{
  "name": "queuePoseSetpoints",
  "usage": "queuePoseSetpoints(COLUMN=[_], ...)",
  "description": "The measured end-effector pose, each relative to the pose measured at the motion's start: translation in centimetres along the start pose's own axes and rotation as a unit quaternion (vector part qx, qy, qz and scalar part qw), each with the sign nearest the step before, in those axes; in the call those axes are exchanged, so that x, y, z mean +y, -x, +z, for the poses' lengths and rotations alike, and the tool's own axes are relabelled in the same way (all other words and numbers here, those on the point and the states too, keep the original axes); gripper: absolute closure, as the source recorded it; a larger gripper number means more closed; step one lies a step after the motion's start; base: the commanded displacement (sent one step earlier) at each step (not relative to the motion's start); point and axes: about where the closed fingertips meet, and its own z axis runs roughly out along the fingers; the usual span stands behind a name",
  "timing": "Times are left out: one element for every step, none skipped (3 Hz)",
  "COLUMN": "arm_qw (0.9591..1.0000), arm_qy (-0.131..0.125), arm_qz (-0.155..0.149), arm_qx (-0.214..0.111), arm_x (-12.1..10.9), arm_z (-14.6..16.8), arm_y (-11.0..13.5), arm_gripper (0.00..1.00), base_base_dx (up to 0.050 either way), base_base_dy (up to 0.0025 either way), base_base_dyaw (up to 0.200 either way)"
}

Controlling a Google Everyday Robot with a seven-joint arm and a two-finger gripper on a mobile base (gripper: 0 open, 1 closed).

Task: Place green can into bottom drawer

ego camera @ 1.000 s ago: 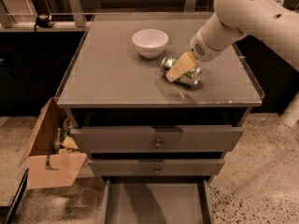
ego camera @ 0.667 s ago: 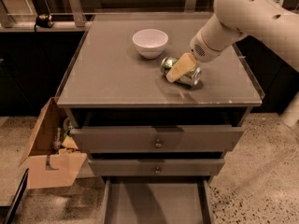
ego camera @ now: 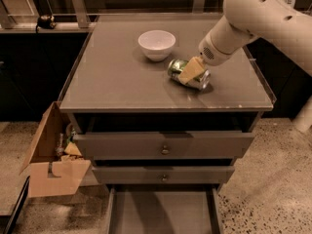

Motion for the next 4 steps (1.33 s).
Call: queuePoseSetpoints(arm_qw=[1.0000, 1.0000, 1.0000, 1.0000], arm_qy=[0.000, 0.000, 0.000, 0.000], arm_qz=[0.000, 0.000, 0.000, 0.000], arm_qx=[0.000, 0.000, 0.000, 0.000], arm_x=[0.00, 0.00, 0.00, 0.01], arm_z=[0.00, 0.00, 0.01, 0.00], arm_y=[0.00, 0.00, 0.00, 0.00], arm_gripper=[0.50, 0.73, 0.96, 1.00], base_base_dx=[0.000, 0.000, 0.000, 0.000], base_base_dy=[0.00000, 0.00000, 0.00000, 0.00000], base_base_dyaw=[0.000, 0.000, 0.000, 0.000])
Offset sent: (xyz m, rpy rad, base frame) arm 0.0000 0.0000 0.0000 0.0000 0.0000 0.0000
